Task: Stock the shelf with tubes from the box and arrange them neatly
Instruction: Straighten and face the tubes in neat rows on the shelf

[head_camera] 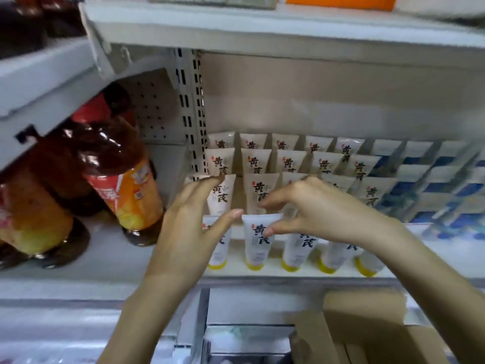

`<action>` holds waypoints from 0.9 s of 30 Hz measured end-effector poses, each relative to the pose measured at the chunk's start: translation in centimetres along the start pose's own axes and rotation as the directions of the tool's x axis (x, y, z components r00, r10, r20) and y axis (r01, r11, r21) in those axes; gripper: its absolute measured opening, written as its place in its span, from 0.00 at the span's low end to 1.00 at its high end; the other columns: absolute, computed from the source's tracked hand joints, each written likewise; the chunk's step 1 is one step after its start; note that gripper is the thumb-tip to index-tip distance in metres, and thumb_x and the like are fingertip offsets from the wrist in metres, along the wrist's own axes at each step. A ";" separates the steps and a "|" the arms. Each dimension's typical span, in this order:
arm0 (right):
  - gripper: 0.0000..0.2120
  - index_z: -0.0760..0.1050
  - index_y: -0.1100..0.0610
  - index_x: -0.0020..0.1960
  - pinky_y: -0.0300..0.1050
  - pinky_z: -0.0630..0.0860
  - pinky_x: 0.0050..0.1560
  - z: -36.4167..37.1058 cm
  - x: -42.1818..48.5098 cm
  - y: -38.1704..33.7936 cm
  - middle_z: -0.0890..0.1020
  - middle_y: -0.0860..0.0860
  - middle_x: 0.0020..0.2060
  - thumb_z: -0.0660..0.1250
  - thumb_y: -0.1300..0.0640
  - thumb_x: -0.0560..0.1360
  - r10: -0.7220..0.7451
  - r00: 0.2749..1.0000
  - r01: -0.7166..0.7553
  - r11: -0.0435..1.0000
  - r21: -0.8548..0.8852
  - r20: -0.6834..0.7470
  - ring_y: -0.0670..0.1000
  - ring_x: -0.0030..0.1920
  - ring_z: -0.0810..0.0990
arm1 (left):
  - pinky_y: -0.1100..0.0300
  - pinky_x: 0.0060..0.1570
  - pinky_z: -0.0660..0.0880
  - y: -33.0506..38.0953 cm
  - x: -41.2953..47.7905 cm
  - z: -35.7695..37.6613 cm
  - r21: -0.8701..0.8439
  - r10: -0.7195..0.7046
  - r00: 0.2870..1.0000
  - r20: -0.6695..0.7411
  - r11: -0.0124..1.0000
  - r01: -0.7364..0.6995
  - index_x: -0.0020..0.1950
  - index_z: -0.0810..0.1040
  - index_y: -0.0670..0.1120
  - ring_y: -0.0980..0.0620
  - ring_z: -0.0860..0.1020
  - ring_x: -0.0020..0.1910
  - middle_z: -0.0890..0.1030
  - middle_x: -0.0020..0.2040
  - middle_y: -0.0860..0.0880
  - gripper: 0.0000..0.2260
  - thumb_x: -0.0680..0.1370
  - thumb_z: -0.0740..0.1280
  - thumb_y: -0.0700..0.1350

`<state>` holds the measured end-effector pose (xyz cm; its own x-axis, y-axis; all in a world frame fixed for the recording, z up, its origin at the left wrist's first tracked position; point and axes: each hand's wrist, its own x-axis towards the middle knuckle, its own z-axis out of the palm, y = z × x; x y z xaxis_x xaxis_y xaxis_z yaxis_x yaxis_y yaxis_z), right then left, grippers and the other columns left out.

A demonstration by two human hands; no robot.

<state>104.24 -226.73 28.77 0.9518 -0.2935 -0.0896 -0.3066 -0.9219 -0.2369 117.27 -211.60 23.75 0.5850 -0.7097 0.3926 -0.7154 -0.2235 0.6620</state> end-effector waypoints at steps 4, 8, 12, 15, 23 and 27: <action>0.20 0.79 0.47 0.54 0.49 0.78 0.51 0.9 0.9 -0.3 0.83 0.43 0.49 0.70 0.38 0.67 0.006 1.000 -0.006 0.999 -0.033 -0.006 0.45 0.52 0.80 | 0.85 0.52 0.55 -0.5 -0.7 1.4 -0.143 -0.065 0.994 -0.091 0.988 0.052 0.67 0.69 0.50 0.67 0.63 0.57 0.69 0.61 0.55 0.26 0.71 0.71 0.52; 0.16 0.80 0.46 0.51 0.49 0.78 0.48 1.4 1.2 -0.2 0.83 0.42 0.45 0.70 0.39 0.68 0.010 1.000 -0.010 0.999 -0.047 0.008 0.44 0.49 0.80 | 0.86 0.52 0.56 -0.7 -1.4 3.0 -0.306 -0.175 0.976 -0.130 0.943 0.128 0.70 0.65 0.48 0.69 0.62 0.59 0.67 0.64 0.54 0.29 0.72 0.72 0.47; 0.14 0.81 0.47 0.51 0.49 0.78 0.47 1.4 1.3 -0.4 0.83 0.43 0.45 0.70 0.41 0.69 0.015 1.000 -0.015 0.998 -0.060 0.011 0.44 0.48 0.80 | 0.85 0.53 0.59 -1.2 -2.3 4.3 -0.475 -0.281 0.951 -0.131 0.859 0.188 0.72 0.58 0.48 0.69 0.62 0.62 0.66 0.67 0.54 0.34 0.72 0.72 0.43; 0.13 0.81 0.47 0.50 0.48 0.78 0.46 1.5 1.5 -0.5 0.83 0.42 0.43 0.70 0.42 0.69 0.019 1.000 -0.017 0.998 -0.058 0.024 0.43 0.46 0.79 | 0.85 0.51 0.59 -1.5 -2.8 4.9 -0.525 -0.304 0.943 -0.137 0.829 0.191 0.74 0.53 0.46 0.70 0.62 0.62 0.65 0.67 0.54 0.37 0.72 0.71 0.43; 0.13 0.81 0.47 0.50 0.48 0.77 0.47 1.5 1.7 -0.7 0.83 0.42 0.45 0.72 0.44 0.69 0.052 0.997 -0.046 0.995 -0.084 0.064 0.44 0.48 0.79 | 0.65 0.60 0.70 -5.6 -4.6 6.6 -0.688 -0.392 0.920 0.015 0.663 0.294 0.69 0.63 0.48 0.60 0.73 0.63 0.74 0.63 0.54 0.29 0.72 0.70 0.42; 0.12 0.80 0.50 0.49 0.43 0.71 0.40 2.0 1.8 -1.2 0.77 0.42 0.37 0.70 0.43 0.71 0.042 0.997 -0.031 0.985 -0.169 0.063 0.47 0.45 0.77 | 0.72 0.45 0.75 -6.9 -5.0 7.0 -0.707 -0.376 0.917 0.131 0.613 0.352 0.57 0.72 0.46 0.64 0.79 0.51 0.79 0.53 0.53 0.17 0.72 0.69 0.31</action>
<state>106.29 -225.61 27.02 0.9352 -0.3158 -0.1603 -0.3296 -0.9417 -0.0676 116.64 -211.25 12.71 0.7556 -0.6544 0.0279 0.0377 0.0859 0.9956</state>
